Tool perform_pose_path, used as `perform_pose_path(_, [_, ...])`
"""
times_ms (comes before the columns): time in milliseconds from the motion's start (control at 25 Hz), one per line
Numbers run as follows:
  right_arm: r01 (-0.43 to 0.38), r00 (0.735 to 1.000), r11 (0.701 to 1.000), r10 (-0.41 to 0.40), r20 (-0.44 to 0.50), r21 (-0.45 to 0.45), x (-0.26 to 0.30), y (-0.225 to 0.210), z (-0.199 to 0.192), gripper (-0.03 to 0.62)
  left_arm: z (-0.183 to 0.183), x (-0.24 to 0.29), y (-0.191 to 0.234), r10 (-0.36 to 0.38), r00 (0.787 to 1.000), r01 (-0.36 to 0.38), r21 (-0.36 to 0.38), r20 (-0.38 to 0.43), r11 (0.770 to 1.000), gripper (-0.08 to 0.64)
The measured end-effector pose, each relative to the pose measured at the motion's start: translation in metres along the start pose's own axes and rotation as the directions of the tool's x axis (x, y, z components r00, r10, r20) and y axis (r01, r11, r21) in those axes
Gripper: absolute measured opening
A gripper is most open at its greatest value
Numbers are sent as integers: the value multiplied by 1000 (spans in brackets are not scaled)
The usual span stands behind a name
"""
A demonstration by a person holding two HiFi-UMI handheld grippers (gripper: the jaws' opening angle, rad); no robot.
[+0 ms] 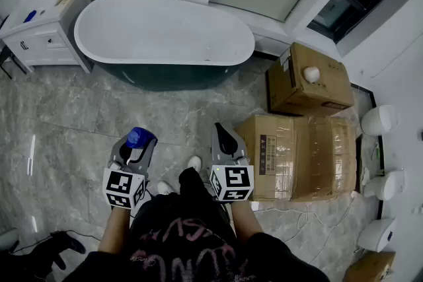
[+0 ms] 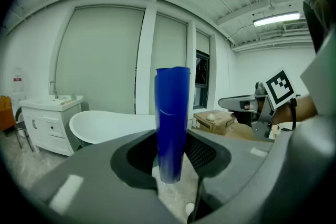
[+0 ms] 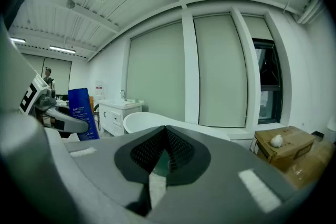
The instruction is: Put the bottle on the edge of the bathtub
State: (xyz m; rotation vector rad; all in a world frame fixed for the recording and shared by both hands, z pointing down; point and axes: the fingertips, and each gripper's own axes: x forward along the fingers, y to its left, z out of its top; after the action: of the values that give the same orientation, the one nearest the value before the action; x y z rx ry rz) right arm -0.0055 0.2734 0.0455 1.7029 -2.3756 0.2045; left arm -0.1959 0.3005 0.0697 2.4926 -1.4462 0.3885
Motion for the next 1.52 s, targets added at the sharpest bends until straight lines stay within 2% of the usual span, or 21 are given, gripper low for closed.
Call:
perform_pose_path(560, [-9,1000,1000,9,0,-3,0,7,-1,23,-1,-6,3,8,1000,-8,-6,6,1000,170])
perform_pose_path(920, [9,999,1000,-9,37,-12,1,8,1,25,-9,-6,-1,2,1000,-2,-19,9,1000,170])
perform_pose_path(1520, [3,1000,1000,-3,27,1,21,18,-3,25,-11,-4,22,6,1000,-5,-34,14,999,170])
